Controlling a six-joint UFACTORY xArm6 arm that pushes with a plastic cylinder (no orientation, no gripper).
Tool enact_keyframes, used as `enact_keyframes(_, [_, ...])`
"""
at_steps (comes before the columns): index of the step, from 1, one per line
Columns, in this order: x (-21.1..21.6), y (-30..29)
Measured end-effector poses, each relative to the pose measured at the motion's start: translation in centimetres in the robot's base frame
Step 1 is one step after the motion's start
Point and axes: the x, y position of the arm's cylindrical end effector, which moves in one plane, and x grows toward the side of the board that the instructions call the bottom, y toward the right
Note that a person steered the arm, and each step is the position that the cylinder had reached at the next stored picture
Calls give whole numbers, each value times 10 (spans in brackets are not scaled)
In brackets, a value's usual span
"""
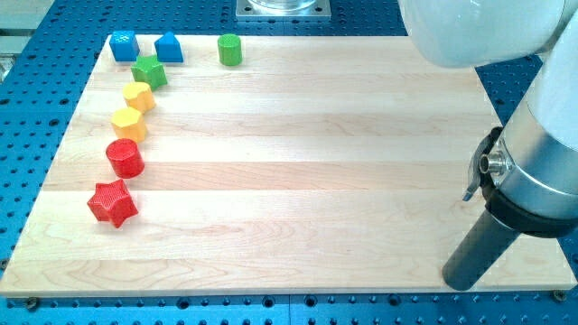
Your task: Move the red blocks to the right
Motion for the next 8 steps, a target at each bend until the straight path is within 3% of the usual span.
enact_keyframes(3, [-4, -27])
enact_keyframes(8, [0, -287])
